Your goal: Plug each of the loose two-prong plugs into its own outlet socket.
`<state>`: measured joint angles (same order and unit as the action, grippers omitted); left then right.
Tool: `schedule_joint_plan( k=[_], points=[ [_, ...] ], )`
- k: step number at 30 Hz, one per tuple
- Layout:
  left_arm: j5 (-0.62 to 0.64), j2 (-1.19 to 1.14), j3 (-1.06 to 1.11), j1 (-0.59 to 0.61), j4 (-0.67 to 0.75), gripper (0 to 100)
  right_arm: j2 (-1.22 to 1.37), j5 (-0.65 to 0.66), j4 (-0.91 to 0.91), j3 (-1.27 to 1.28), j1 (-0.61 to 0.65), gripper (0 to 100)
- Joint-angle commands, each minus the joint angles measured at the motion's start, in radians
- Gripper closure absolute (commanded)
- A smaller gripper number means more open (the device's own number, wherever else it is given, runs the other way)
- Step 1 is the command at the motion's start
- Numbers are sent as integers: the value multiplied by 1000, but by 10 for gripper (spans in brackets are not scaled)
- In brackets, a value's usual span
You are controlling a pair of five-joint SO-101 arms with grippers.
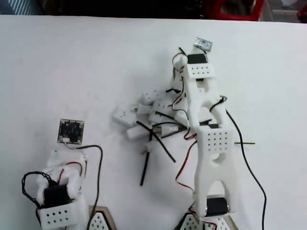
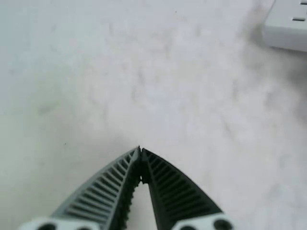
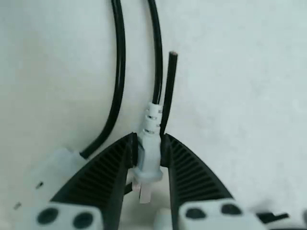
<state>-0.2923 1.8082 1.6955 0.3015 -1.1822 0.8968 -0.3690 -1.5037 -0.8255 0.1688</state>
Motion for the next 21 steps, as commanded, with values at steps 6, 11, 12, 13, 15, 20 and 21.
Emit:
schedule_joint_plan(
  k=[6,11,12,13,15,20,21],
  points=[
    [-6,10,-3,8,20,976,-125,474,-205,-180,-93,981],
    [-6,10,-3,8,20,976,-131,621,-206,-183,-180,981],
    [-6,10,-3,8,20,976,-133,651,-208,-183,-203,981],
    [-6,10,-3,8,20,976,-133,683,-208,-183,-226,981],
    [-6,10,-3,8,20,976,-133,758,-208,-180,-274,981],
    [-6,10,-3,8,20,976,-119,987,-208,-144,-378,981],
    [-6,10,-3,8,20,976,-116,1037,-208,-127,-392,981]
  ],
)
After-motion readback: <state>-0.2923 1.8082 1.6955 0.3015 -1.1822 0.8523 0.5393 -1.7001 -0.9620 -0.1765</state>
